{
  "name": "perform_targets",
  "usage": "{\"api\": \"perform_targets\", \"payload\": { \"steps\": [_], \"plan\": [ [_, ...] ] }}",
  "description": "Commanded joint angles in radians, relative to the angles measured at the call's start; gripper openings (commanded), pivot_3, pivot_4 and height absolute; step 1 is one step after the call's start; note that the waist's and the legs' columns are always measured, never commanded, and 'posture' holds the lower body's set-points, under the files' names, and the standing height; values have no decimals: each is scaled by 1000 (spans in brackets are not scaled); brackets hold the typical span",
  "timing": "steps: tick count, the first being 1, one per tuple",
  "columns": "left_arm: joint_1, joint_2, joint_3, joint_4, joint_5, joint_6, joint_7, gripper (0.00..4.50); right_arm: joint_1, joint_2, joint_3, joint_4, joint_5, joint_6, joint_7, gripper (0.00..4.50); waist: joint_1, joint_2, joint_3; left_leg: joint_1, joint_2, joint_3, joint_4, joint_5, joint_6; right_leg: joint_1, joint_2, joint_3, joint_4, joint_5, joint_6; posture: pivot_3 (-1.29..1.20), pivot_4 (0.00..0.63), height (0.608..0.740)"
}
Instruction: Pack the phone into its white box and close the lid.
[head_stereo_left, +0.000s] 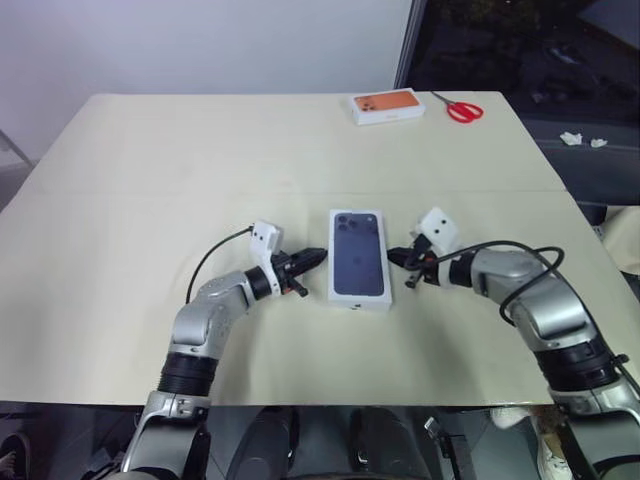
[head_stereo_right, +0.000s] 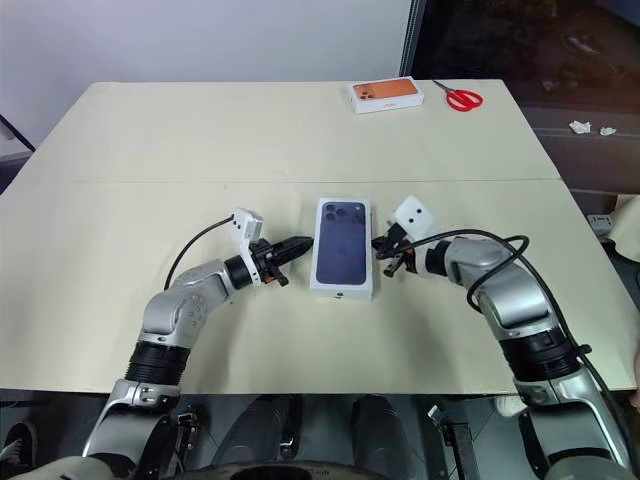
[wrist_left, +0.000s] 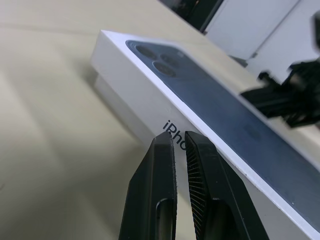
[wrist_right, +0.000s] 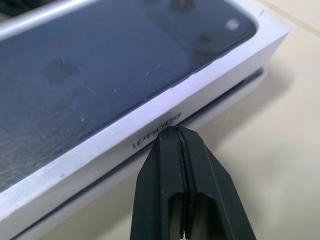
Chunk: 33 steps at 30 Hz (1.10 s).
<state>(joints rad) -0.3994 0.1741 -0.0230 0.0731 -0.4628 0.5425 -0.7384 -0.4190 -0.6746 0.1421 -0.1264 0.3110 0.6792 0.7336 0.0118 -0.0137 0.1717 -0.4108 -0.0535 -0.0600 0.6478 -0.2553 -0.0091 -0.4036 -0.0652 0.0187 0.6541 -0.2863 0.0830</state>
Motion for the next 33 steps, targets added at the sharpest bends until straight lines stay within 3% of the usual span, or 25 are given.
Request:
{"api": "perform_targets", "payload": {
  "steps": [1,33],
  "plan": [
    [-11,-10,-20,-43,-20,13,-7,484,-3,10,-2,-71,-3,-4,6,26,-1,0,0,0,0,0,0,0,0,0,0,0,0,0,0,0,150,740],
    [-38,-6,-48,56,35,-12,-31,484,47,4,-8,-94,-85,-5,4,26,1,0,0,0,0,0,0,0,0,0,1,0,0,0,0,0,150,740]
  ]
}}
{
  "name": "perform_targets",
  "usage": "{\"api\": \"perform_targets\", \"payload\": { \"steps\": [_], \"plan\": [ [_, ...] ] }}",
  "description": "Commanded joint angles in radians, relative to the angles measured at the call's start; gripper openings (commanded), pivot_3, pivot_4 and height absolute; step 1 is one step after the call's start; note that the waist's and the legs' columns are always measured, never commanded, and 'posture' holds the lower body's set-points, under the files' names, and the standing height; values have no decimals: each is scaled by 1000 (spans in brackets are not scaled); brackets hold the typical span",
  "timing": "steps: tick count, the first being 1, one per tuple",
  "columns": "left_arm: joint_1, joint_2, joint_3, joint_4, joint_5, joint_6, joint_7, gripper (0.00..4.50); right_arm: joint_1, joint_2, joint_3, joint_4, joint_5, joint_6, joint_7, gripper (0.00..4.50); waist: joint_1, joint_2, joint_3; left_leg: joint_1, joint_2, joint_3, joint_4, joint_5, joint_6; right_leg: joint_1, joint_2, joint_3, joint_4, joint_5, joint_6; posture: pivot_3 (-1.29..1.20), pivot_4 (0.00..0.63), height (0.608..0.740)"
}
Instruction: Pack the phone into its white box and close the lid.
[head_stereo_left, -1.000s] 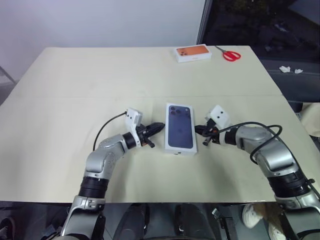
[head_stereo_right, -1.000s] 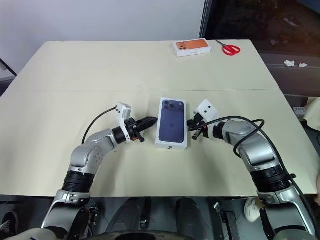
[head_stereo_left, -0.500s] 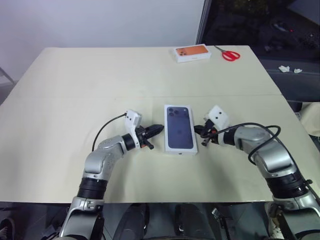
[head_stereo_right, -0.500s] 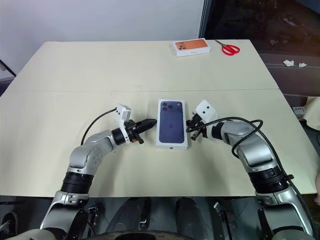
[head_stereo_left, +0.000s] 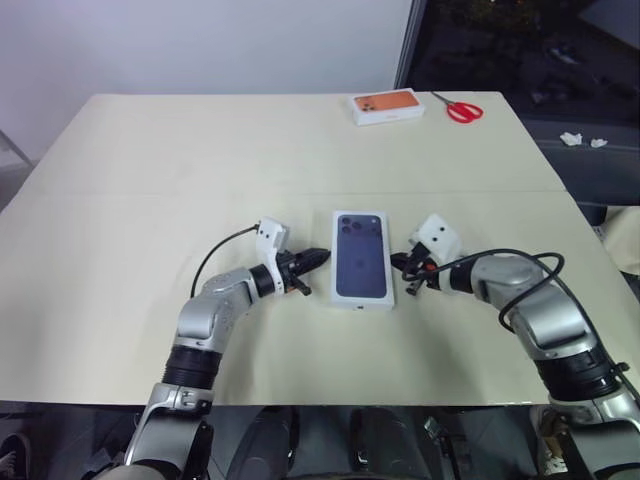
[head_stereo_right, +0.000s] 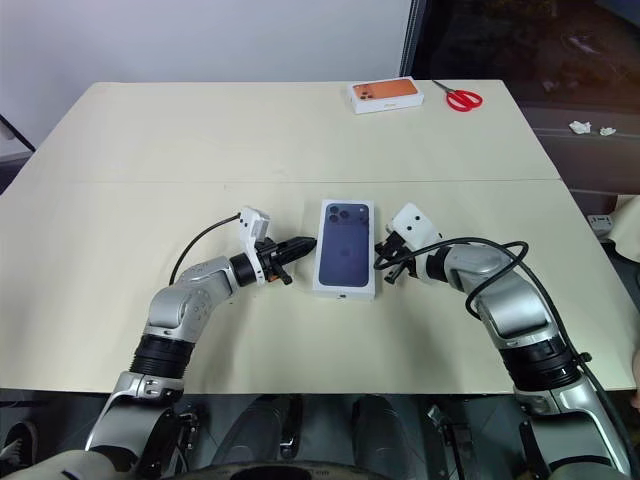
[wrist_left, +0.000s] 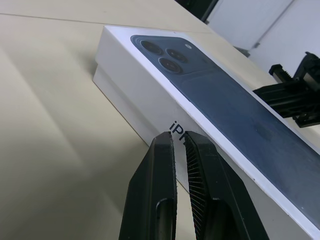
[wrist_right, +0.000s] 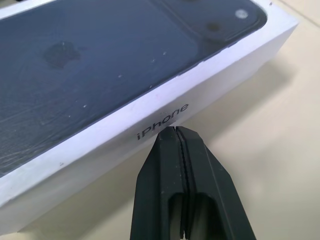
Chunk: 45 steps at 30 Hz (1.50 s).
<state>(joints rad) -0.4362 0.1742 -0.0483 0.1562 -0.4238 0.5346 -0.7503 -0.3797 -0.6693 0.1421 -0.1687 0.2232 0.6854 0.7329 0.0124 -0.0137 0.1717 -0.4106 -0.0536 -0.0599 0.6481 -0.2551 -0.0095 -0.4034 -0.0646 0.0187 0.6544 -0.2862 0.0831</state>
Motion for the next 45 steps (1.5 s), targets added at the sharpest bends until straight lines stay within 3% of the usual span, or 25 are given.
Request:
{"api": "perform_targets", "payload": {
  "steps": [1,15,19,27,32,36,45],
  "plan": [
    [-1,-5,-23,-26,-5,-3,-18,484,12,0,-8,-55,2,-8,6,26,0,0,0,0,0,0,0,0,0,0,0,0,0,0,0,0,150,740],
    [23,69,24,-64,-17,-2,-16,484,-18,-53,0,-18,-67,-72,40,26,-3,0,0,0,0,0,0,0,0,-1,0,0,1,0,0,0,150,740],
    [-33,103,75,-33,-35,-11,-21,484,-100,-43,-79,32,0,-2,48,26,-5,0,0,0,0,0,0,0,-1,-1,1,0,1,0,0,0,150,740],
    [-170,-7,59,49,-69,10,-17,484,-228,54,-55,113,-16,-3,2,26,1,0,0,0,0,0,0,1,-1,0,0,0,1,0,0,0,150,740],
    [-221,-68,-11,186,14,-51,-16,484,-193,81,54,172,-126,-41,-50,26,-2,0,0,0,-1,0,1,1,-2,0,0,0,1,0,0,0,150,740],
    [-196,-28,-125,237,117,-32,-47,484,-131,77,120,120,-147,-26,-25,26,-9,-1,-2,1,0,0,1,2,-3,0,1,0,2,0,0,0,150,740],
    [-68,85,-162,61,77,42,-167,484,14,-30,86,-119,6,127,148,26,-23,-1,-8,16,1,-1,-3,-1,1,17,1,0,-4,-1,0,0,150,740]
  ]
}}
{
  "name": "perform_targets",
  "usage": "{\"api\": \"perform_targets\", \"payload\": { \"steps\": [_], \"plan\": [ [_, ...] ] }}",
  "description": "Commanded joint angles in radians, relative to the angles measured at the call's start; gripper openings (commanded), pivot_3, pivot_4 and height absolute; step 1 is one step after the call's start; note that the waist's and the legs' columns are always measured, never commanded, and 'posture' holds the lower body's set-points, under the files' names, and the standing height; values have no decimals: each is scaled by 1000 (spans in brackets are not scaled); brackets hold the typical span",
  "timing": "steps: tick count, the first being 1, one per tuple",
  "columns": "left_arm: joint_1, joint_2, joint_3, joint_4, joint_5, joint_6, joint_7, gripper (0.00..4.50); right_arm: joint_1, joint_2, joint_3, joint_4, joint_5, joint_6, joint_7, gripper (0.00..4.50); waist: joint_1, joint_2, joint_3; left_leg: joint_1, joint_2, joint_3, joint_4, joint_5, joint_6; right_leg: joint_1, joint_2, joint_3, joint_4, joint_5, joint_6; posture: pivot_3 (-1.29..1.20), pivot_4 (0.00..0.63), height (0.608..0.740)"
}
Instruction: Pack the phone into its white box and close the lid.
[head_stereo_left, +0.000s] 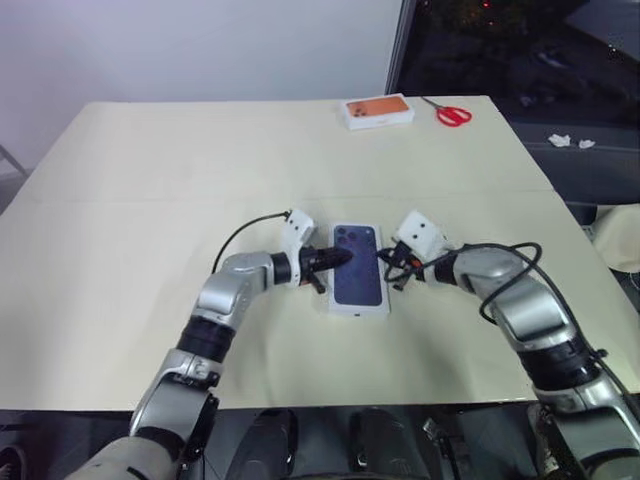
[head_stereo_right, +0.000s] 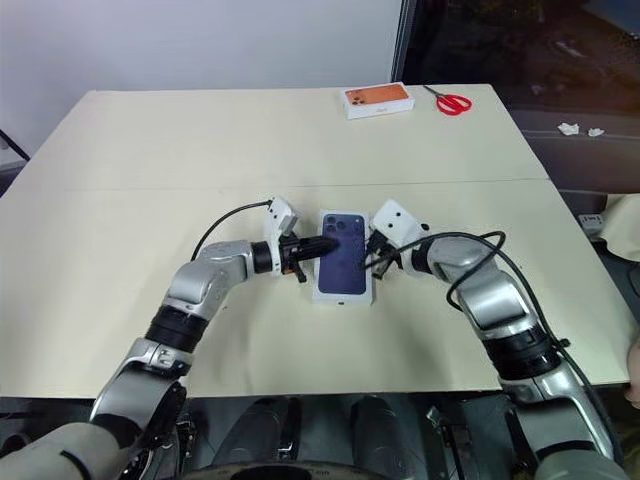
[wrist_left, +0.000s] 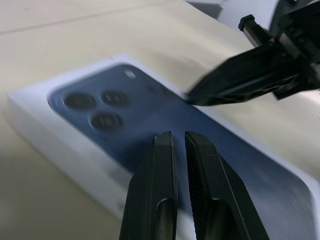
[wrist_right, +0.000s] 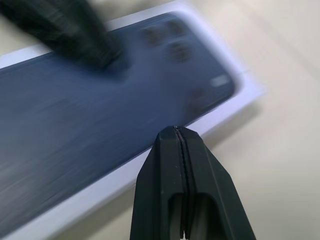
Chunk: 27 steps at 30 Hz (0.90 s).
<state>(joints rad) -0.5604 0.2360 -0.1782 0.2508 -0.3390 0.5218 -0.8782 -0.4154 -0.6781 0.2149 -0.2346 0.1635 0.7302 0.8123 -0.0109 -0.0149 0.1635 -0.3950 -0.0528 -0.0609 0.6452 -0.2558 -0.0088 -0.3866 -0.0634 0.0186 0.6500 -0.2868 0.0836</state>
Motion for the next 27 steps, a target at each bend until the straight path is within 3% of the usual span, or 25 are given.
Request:
{"api": "perform_targets", "payload": {
  "steps": [1,6,7,10,15,16,22,27],
  "plan": [
    [74,32,-23,-62,-19,66,-42,484,70,-49,13,-81,80,87,96,26,0,0,0,1,0,0,0,0,0,1,0,0,0,0,0,0,150,740],
    [110,63,54,-154,-91,127,-33,484,48,-24,-75,-78,167,142,87,26,1,0,-1,1,0,0,0,-1,1,2,-1,0,-1,0,0,0,150,740],
    [109,74,90,-167,-111,128,-27,723,21,-6,-111,-47,181,156,67,265,1,0,0,1,0,0,0,-1,1,1,-1,0,-1,0,0,0,150,740],
    [107,108,170,-198,-159,137,-21,1779,-25,27,-179,1,215,163,37,1360,-1,0,1,-4,0,0,0,-1,1,-4,-1,0,0,0,0,0,150,740],
    [149,259,298,-223,-197,128,-65,4317,-14,-4,-235,-7,240,70,77,3936,-1,1,1,-16,0,0,2,1,-2,-19,-1,0,5,0,0,0,150,740],
    [166,285,312,-228,-199,122,-78,4500,-7,-12,-242,-7,243,55,87,4426,-1,1,1,-16,0,0,1,1,-2,-19,-1,1,5,0,0,0,150,740],
    [323,443,415,-277,-221,90,-157,4500,55,-74,-338,-11,320,7,172,4477,0,1,2,-15,0,1,2,0,-1,-17,-3,1,4,0,0,0,150,740],
    [425,493,483,-280,-218,35,-155,4500,116,-112,-393,-17,368,-23,227,4477,3,1,2,-15,0,1,1,0,-1,-17,-4,1,4,0,-1,0,150,740]
  ]
}}
